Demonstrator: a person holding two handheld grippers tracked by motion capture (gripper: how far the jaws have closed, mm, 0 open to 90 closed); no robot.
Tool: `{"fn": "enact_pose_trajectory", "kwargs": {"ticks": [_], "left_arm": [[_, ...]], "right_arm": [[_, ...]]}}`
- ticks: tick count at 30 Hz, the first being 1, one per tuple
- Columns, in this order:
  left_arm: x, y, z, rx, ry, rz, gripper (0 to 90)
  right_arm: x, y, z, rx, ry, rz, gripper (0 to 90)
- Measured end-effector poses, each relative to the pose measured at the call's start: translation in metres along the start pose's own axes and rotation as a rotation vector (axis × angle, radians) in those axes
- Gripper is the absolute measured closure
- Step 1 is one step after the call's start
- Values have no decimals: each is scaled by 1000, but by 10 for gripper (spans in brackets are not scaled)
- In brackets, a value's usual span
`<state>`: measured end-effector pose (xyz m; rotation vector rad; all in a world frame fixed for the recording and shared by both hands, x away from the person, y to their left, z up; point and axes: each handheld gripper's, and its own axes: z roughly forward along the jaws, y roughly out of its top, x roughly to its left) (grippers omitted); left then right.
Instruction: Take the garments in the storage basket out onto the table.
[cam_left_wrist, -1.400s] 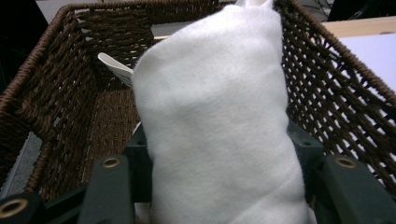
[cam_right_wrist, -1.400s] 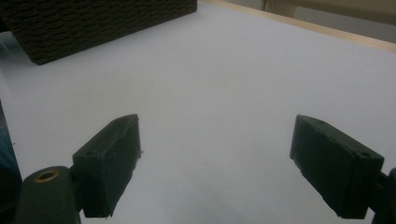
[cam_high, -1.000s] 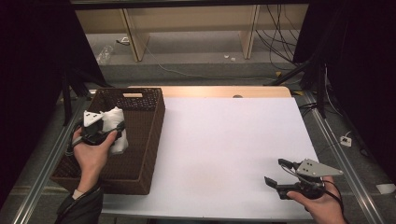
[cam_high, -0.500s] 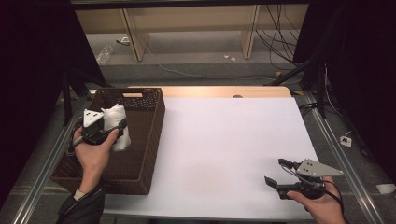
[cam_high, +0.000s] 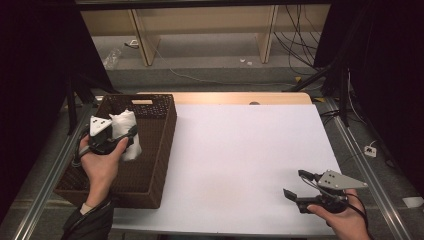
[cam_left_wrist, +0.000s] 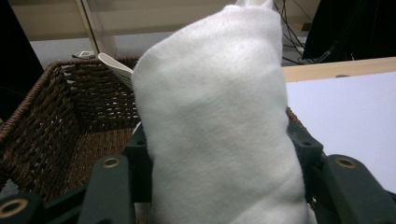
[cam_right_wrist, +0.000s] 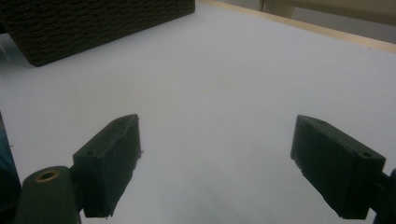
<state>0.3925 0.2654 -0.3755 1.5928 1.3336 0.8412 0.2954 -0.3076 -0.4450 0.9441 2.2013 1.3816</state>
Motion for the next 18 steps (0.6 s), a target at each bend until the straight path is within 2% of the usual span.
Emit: {"fn": "enact_pose_trajectory", "kwargs": {"ticks": [18], "left_arm": [[-11,8,-2,-23,-19,17,429]], "right_arm": [[0,0,0,-5,-4,4,166]]}}
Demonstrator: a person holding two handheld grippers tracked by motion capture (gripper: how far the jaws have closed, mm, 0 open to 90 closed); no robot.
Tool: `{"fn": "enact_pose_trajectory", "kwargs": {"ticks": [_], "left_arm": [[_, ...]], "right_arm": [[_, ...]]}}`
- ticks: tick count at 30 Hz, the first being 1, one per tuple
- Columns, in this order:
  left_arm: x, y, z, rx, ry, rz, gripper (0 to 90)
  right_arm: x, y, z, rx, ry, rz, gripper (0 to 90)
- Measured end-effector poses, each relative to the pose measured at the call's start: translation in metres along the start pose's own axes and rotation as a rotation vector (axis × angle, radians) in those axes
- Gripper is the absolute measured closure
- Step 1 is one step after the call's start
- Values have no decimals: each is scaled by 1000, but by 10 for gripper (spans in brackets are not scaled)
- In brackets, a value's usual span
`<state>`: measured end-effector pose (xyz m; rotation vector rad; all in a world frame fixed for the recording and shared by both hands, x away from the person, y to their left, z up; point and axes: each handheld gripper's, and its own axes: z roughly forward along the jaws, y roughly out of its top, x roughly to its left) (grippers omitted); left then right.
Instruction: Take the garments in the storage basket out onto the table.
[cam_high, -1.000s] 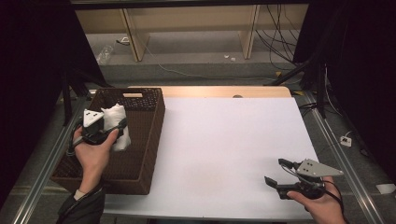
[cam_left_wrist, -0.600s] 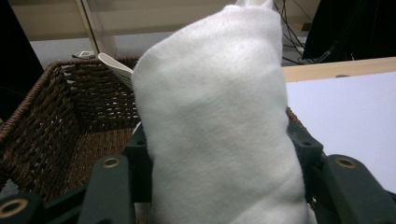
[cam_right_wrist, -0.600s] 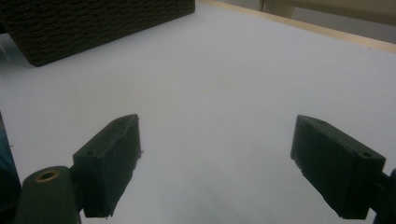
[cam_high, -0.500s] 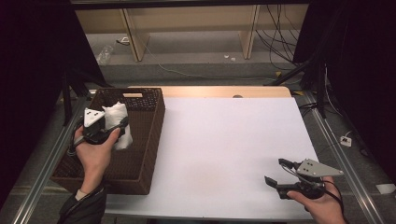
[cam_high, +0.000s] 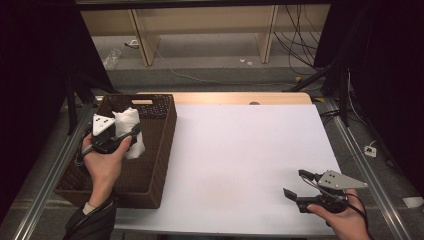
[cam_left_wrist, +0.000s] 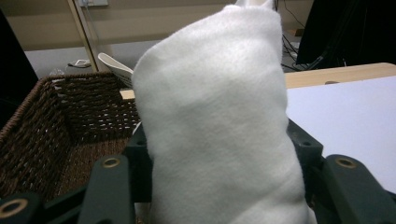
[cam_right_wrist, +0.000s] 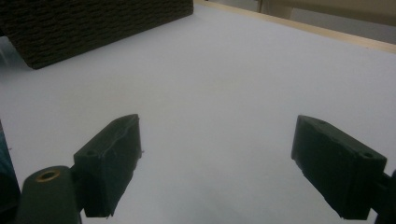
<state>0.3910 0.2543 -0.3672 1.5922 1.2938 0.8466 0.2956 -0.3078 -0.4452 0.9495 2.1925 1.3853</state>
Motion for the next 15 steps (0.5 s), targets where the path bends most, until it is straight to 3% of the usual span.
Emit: {"fn": "enact_pose_trajectory", "kwargs": {"ticks": [15], "left_arm": [[-10,6,-2,-19,-16,11,429]], "right_arm": [[0,0,0,2,-3,2,165]]}}
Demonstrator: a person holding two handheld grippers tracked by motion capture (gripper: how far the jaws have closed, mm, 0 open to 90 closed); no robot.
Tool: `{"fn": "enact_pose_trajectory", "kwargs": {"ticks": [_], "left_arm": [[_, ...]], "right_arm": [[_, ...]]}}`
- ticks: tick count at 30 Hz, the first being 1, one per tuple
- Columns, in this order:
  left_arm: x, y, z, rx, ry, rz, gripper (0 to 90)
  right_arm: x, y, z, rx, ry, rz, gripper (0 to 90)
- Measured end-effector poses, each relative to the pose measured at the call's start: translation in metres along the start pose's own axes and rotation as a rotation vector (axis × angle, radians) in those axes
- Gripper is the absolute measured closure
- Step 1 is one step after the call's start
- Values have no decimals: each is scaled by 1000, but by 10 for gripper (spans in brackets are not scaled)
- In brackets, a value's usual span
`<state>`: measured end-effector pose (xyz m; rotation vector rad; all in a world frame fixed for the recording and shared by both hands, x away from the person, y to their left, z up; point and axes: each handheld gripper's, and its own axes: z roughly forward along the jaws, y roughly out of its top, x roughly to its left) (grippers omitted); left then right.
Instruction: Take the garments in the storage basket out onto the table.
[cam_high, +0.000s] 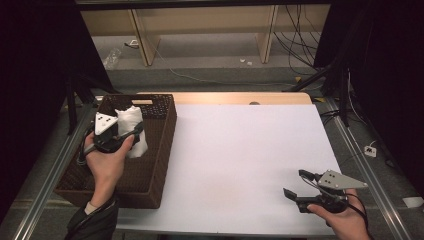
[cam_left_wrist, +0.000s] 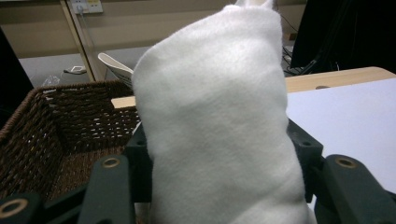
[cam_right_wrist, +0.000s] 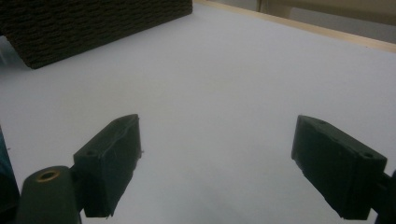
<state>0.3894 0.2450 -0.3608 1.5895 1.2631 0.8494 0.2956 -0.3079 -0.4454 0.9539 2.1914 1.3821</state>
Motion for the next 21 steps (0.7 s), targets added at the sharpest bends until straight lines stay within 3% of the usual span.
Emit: {"fn": "enact_pose_trajectory", "kwargs": {"ticks": [21], "left_arm": [[-15,8,3,-17,-34,14,429]], "right_arm": [[0,0,-1,8,-6,-1,165]]}}
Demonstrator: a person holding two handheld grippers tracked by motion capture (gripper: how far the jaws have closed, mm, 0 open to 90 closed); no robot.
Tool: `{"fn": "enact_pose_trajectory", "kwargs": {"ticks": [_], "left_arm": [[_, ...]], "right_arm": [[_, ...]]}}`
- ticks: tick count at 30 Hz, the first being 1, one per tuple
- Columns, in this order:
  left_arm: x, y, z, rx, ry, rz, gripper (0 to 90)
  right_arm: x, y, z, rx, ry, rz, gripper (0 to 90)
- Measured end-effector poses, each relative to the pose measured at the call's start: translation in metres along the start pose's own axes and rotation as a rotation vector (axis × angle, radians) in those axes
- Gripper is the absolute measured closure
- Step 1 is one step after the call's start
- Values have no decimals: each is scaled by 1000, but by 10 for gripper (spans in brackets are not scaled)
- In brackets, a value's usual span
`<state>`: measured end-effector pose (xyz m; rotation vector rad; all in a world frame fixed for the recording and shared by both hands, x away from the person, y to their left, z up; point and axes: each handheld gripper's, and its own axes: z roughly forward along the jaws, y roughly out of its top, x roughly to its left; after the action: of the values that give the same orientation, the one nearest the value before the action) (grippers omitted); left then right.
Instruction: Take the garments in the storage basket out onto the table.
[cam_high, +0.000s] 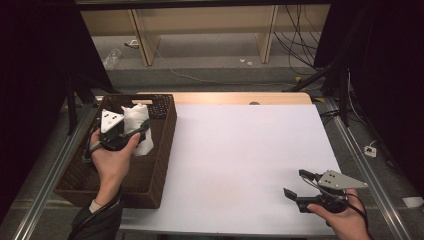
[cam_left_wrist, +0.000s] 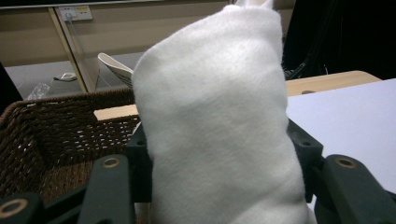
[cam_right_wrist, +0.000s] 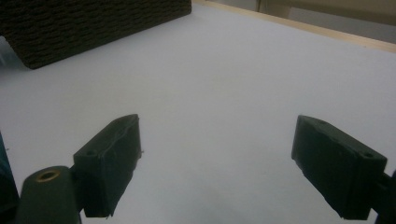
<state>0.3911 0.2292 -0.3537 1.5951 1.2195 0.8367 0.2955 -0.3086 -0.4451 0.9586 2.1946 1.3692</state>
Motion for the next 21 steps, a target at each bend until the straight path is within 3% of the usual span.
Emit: {"fn": "enact_pose_trajectory", "kwargs": {"ticks": [21], "left_arm": [[-11,6,4,-16,-20,8,429]], "right_arm": [[0,0,1,-6,0,2,165]]}}
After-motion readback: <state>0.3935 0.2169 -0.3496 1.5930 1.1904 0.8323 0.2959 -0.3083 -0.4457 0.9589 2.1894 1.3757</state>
